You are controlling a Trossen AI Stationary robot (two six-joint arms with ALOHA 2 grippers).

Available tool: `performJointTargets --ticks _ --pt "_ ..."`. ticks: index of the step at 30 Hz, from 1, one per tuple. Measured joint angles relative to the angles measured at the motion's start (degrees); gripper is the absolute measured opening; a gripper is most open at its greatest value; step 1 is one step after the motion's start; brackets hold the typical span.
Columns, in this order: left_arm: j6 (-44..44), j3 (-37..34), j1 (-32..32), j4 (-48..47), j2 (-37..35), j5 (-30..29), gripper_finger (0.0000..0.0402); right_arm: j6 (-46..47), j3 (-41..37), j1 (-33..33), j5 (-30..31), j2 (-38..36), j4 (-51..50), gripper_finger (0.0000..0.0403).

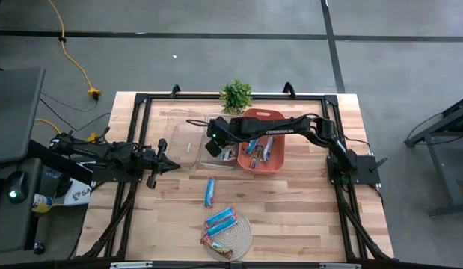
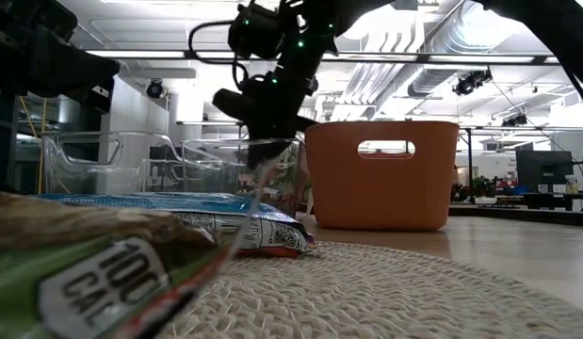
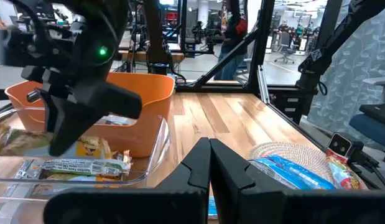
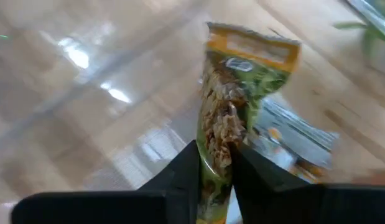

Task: Pick and place Granola Bars by type
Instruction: Put the yellow granola bar into the right transparent bin, then put the red granola bar into the left transparent bin

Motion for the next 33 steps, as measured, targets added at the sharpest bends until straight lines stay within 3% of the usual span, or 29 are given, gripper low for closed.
performJointTargets --ticks 9,17,25,33 --pt "-0.01 0.0 0.02 0.01 0.0 0.0 0.0001 -2.52 0.02 0.02 -5.42 0.0 4.39 0.0134" --pt "0.01 0.0 0.01 -0.01 0.01 0.0 0.0001 -1.09 2.62 0.04 -7.84 -0.17 7.36 0.0167" --pt "-0.01 -0.01 0.0 -0.01 -0.01 0.0 0.0001 -0.2 10.74 0.41 -8.1 -0.24 4.91 0.0161" --pt "0.0 0.0 0.0 -0.01 0.01 0.0 0.0001 -5.65 23.39 1.79 -8.46 -0.26 -7.88 0.0141"
